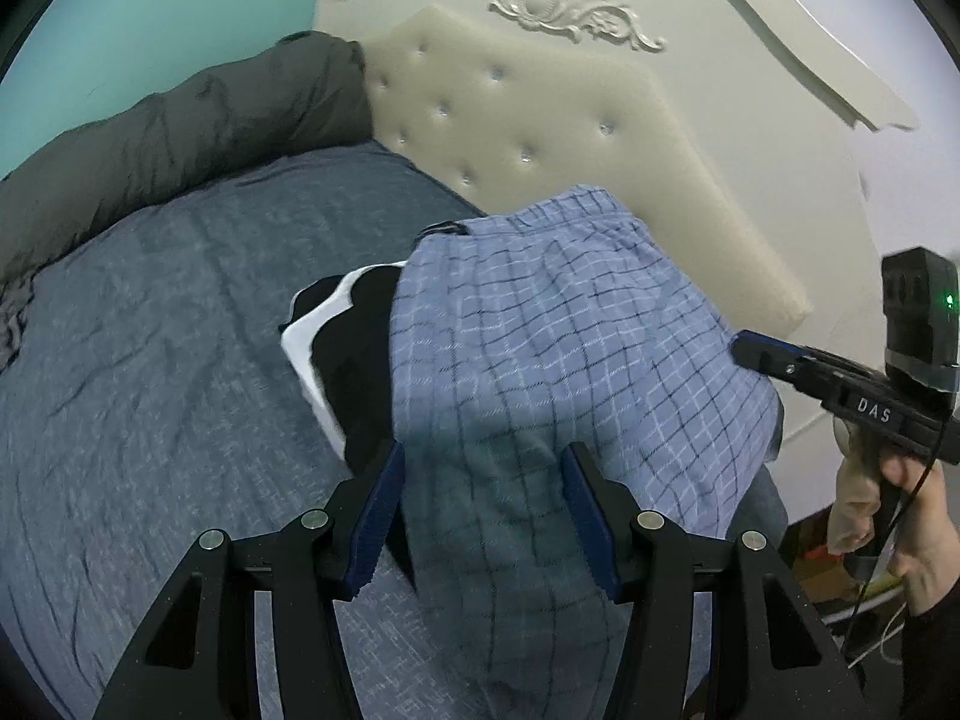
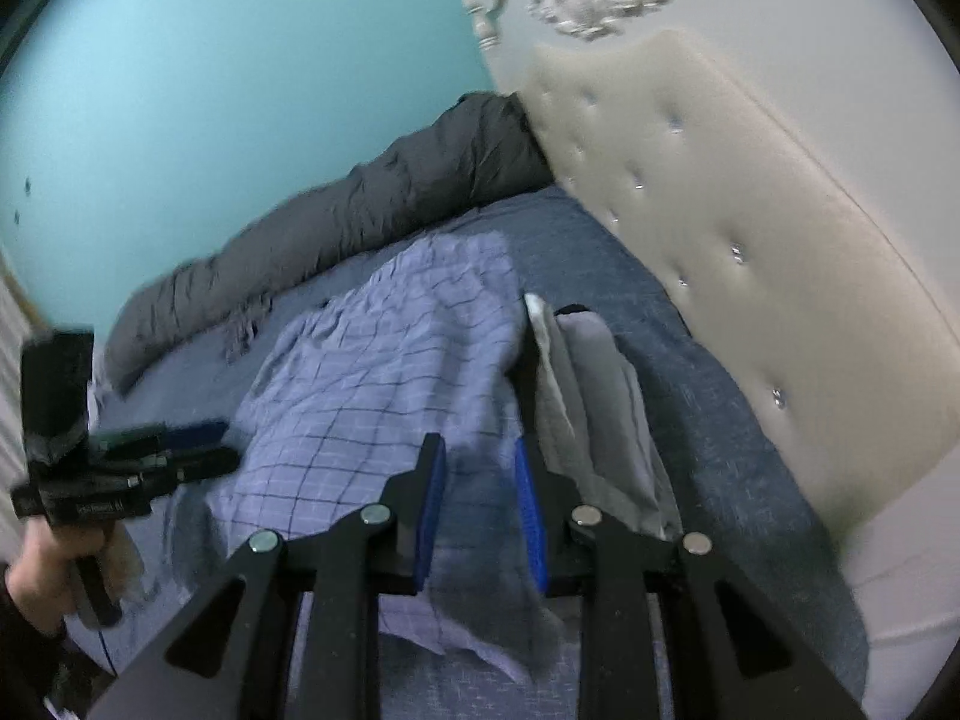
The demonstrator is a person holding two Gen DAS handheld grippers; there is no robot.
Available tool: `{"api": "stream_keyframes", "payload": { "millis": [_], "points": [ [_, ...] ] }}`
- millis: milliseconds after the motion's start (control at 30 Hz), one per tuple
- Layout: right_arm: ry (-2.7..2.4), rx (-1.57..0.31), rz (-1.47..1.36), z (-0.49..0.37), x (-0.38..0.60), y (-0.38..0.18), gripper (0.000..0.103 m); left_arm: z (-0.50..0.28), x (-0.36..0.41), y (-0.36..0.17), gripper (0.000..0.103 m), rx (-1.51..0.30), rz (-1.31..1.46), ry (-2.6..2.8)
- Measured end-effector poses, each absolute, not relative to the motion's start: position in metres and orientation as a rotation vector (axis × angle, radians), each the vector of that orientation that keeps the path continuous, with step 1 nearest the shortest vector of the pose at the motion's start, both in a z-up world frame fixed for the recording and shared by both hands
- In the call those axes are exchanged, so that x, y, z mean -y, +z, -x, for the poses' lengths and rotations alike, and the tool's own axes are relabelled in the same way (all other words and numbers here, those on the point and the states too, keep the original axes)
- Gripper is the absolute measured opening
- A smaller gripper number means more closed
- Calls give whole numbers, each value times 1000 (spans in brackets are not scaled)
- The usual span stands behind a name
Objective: Fold clothes
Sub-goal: 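Lower the plaid pants onto the folded clothes stack with both tools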
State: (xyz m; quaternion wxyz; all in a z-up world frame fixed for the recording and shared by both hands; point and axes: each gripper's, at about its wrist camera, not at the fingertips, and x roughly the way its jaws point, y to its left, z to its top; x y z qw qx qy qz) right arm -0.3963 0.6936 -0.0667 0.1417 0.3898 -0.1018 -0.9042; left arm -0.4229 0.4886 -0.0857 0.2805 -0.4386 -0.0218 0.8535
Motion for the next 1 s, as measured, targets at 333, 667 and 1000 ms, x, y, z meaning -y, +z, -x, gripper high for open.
{"api": "stream_keyframes", "payload": {
  "millis": [333,667,1000],
  "points": [
    [-2602,338,-1066,386,-691,-63,27,404,-485,-86,58,42,1169,2306],
    [-2656,409,-1039,371,-711,-60,41,386,-472,-84,58,46,1196,2347],
    [-2686,381,-981,337,-695,-38,66,353,-465,-70,58,79,1168,2360]
  ]
}}
